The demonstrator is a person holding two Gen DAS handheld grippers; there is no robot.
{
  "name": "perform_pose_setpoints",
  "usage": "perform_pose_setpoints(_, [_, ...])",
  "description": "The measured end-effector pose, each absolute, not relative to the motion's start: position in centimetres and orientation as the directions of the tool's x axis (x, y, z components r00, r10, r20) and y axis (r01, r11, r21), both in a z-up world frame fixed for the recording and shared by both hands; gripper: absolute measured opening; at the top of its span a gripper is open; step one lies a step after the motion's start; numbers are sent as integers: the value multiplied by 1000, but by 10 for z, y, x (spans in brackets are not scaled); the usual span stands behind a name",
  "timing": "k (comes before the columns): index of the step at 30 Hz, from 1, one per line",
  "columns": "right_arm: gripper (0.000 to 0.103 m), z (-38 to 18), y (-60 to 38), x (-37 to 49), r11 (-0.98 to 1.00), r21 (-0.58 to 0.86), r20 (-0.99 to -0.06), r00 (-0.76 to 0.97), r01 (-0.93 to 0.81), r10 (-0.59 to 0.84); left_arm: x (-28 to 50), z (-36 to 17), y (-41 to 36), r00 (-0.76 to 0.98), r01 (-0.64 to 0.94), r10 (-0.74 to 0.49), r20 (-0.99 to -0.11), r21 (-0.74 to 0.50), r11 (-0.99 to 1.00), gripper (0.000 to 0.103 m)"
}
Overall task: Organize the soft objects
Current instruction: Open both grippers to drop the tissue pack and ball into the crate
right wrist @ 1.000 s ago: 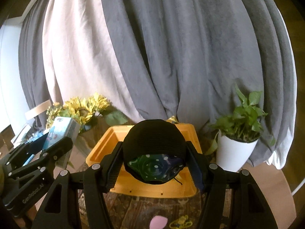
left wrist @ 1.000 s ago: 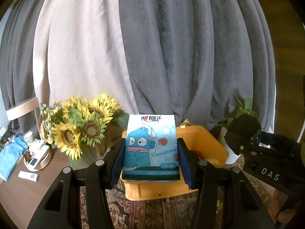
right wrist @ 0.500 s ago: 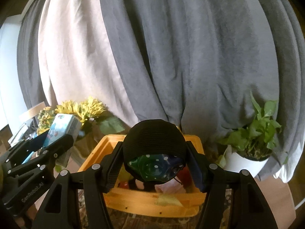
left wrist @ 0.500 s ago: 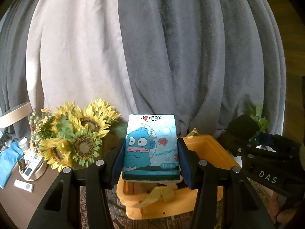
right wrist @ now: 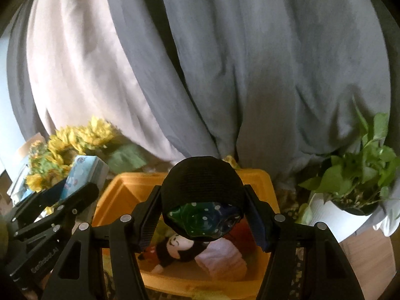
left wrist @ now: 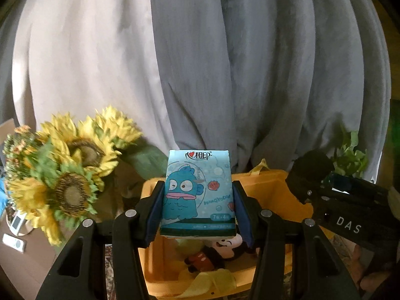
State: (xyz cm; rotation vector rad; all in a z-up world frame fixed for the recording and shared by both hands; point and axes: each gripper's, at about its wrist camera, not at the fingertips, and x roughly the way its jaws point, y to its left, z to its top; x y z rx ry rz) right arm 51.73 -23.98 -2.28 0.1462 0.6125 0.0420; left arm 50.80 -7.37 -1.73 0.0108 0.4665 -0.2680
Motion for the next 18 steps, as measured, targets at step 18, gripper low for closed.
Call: perform_pose_setpoints(18, [73, -73, -255, 577, 971, 232, -753, 642, 53, 145, 573, -72, -97, 666, 334, -275, -694, -52, 941, 64])
